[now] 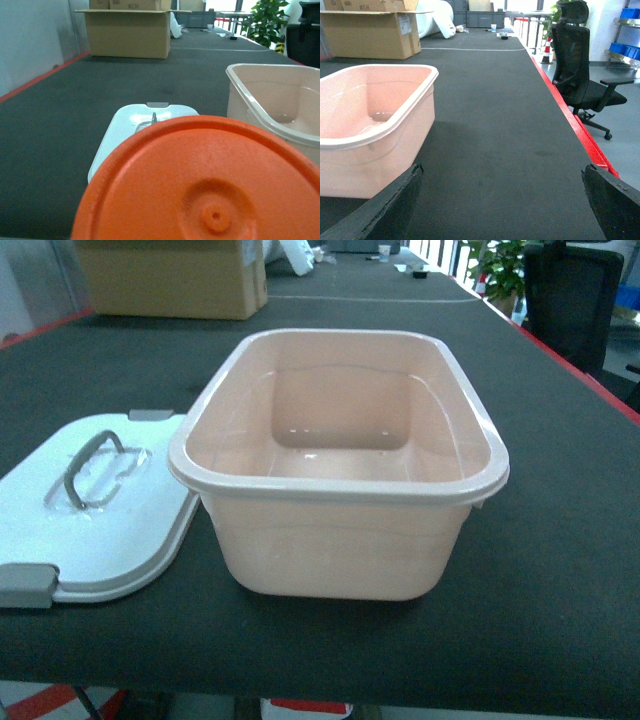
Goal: Pick capacitor and pack into box
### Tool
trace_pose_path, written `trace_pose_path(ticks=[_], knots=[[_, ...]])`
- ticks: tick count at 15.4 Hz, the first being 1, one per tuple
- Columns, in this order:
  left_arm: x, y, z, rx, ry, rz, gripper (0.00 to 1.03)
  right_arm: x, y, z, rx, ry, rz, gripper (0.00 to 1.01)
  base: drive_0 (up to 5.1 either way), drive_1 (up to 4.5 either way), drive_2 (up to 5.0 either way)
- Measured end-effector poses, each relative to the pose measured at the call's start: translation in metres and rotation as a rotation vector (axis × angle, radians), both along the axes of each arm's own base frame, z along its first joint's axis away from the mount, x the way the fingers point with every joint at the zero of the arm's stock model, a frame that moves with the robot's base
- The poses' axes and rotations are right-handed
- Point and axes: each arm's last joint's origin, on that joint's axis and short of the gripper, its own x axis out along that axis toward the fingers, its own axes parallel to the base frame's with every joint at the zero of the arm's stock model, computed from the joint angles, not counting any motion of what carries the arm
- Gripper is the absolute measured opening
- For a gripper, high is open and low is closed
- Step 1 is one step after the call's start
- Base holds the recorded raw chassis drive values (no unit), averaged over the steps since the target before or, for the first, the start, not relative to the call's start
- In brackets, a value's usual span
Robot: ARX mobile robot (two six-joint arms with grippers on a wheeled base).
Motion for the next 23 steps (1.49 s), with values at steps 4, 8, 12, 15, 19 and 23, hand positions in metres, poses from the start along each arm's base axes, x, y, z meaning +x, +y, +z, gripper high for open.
trace_pose_path(ticks=[4, 8, 12, 15, 19, 23], knots=[[0.0, 0.0, -0.0001, 0.0, 0.002, 0.0, 0.42, 0.0, 0.0, -0.0004, 0.0, 0.004, -0.001, 0.98, 0.0, 0.0, 0.0], [0.0, 0.0, -0.0003, 0.0, 0.005, -0.001, 0.42, 0.0, 0.0, -0.0006, 0.0, 0.006, 0.0, 0.98, 0.0, 0.0, 0.0], [0.0, 0.0, -0.0003, 0.0, 0.005, -0.001, 0.42, 0.0, 0.0, -0.0006, 0.0, 0.006, 0.0, 0.98, 0.0, 0.0, 0.0], [0.0, 0.0, -0.0003, 0.0, 0.005, -0.001, 0.42, 0.0, 0.0, -0.0006, 0.0, 0.006, 0.0, 0.98, 0.0, 0.0, 0.0], [0.0, 0.0, -0.0003, 0.0, 0.005, -0.001, 0.42, 0.0, 0.0, -0.0006, 0.0, 0.006, 0.0, 0.98, 0.0, 0.0, 0.0], [0.0, 0.0, -0.0003, 0.0, 0.005, -0.001, 0.42, 0.0, 0.0, -0.0006, 0.0, 0.006, 0.0, 0.98, 0.0, 0.0, 0.0]])
